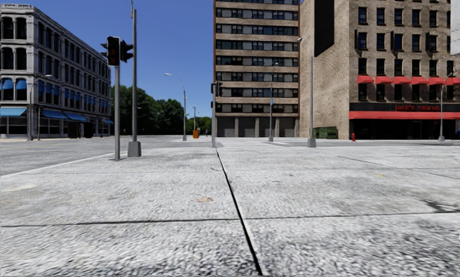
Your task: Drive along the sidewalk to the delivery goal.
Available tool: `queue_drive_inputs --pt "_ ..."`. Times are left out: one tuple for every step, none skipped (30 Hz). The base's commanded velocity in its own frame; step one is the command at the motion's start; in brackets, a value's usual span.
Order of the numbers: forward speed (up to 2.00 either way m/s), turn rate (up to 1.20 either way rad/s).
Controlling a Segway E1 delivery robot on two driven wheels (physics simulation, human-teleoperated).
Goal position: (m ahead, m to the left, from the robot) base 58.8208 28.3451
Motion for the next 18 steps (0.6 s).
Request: queue_drive_inputs --pt "2.0 -0.85" --pt "2.0 -0.08" --pt "2.0 -0.08" --pt "2.0 0.0" --pt "2.0 0.0" --pt "2.0 0.0" --pt "2.0 0.0" --pt "2.0 0.0" --pt "2.0 0.0" --pt "2.0 0.0" --pt "2.0 0.0" --pt "2.0 0.0" --pt "2.0 0.0" --pt "2.0 0.0" --pt "2.0 0.0" --pt "2.0 0.0" --pt "2.0 0.0" --pt "2.0 0.0"
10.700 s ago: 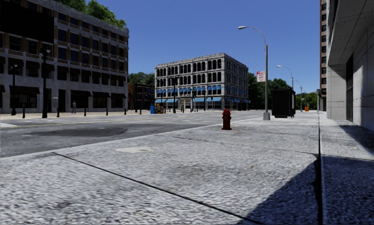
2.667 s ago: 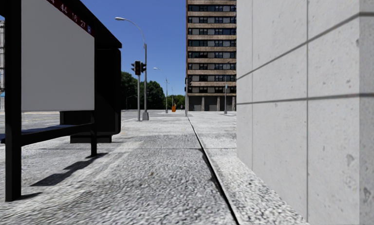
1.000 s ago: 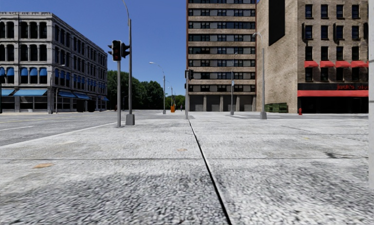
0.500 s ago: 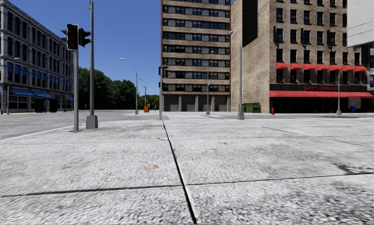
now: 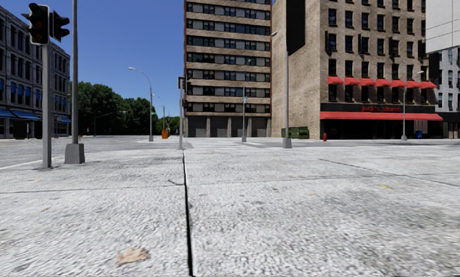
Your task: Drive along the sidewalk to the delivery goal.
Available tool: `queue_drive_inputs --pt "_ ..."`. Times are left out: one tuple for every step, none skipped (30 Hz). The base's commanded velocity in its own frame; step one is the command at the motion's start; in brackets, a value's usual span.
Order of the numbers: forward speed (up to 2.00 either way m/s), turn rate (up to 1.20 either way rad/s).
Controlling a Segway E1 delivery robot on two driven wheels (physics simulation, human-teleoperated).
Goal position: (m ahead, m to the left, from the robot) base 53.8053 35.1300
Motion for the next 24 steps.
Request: queue_drive_inputs --pt "2.0 0.0" --pt "2.0 0.0" --pt "2.0 0.0" --pt "2.0 0.0" --pt "2.0 0.0" --pt "2.0 0.0" --pt "2.0 0.0" --pt "2.0 0.0" --pt "2.0 0.0" --pt "2.0 0.0" --pt "2.0 0.0" --pt "2.0 0.0" --pt "2.0 0.0" --pt "2.0 0.0" --pt "2.0 0.0" --pt "2.0 0.0" --pt "2.0 0.0" --pt "2.0 0.0" --pt "2.0 0.0" --pt "2.0 0.0" --pt "2.0 0.0" --pt "2.0 0.0" --pt "2.0 0.0" --pt "2.0 0.0"
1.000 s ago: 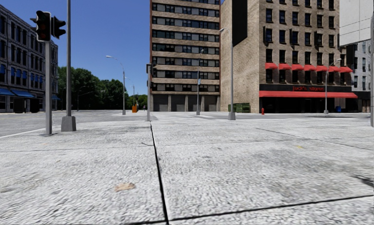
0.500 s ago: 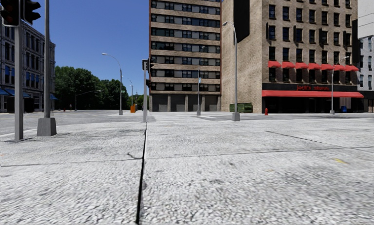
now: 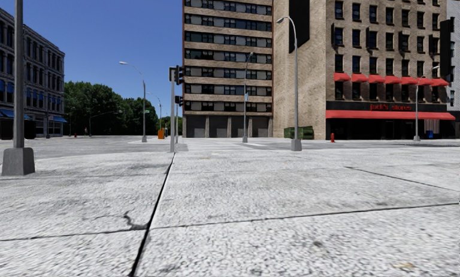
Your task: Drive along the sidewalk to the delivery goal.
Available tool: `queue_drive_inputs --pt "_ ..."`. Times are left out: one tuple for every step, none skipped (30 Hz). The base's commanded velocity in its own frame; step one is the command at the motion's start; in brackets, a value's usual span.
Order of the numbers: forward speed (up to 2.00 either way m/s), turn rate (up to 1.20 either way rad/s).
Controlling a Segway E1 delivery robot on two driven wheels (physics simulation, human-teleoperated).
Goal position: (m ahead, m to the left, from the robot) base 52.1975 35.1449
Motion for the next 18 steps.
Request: queue_drive_inputs --pt "2.0 0.0" --pt "2.0 0.0" --pt "2.0 0.0" --pt "2.0 0.0" --pt "2.0 0.0" --pt "2.0 0.0" --pt "2.0 0.0" --pt "2.0 0.0" --pt "2.0 0.0" --pt "2.0 0.0" --pt "2.0 0.0" --pt "2.0 0.0" --pt "2.0 0.0" --pt "2.0 0.0" --pt "2.0 0.0" --pt "2.0 0.0" --pt "2.0 0.0" --pt "2.0 0.0"
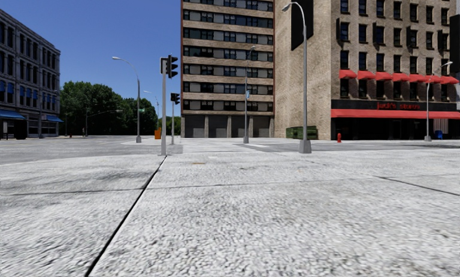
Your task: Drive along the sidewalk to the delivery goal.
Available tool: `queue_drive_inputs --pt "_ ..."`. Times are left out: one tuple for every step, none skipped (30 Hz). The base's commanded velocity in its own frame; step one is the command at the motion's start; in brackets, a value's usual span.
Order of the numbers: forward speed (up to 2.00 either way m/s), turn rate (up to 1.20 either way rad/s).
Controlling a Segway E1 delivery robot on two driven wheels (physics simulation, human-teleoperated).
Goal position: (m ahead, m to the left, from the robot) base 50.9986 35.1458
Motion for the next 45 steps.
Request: queue_drive_inputs --pt "2.0 0.0" --pt "2.0 0.0" --pt "2.0 0.0" --pt "2.0 0.0" --pt "2.0 0.0" --pt "2.0 0.0" --pt "2.0 0.0" --pt "2.0 0.0" --pt "2.0 0.0" --pt "2.0 0.0" --pt "2.0 0.0" --pt "2.0 0.0" --pt "2.0 0.0" --pt "2.0 0.0" --pt "2.0 0.0" --pt "2.0 0.0" --pt "2.0 0.0" --pt "2.0 0.0" --pt "2.0 0.0" --pt "2.0 0.0" --pt "2.0 0.0" --pt "2.0 0.0" --pt "2.0 0.0" --pt "2.0 0.0" --pt "2.0 0.0" --pt "2.0 0.0" --pt "2.0 0.0" --pt "2.0 0.0" --pt "2.0 0.0" --pt "2.0 0.0" --pt "2.0 0.0" --pt "2.0 0.0" --pt "2.0 0.0" --pt "2.0 0.0" --pt "2.0 0.0" --pt "2.0 0.0" --pt "2.0 0.0" --pt "2.0 0.0" --pt "2.0 0.0" --pt "2.0 0.0" --pt "2.0 0.0" --pt "2.0 0.0" --pt "2.0 0.0" --pt "2.0 0.0" --pt "2.0 0.0"
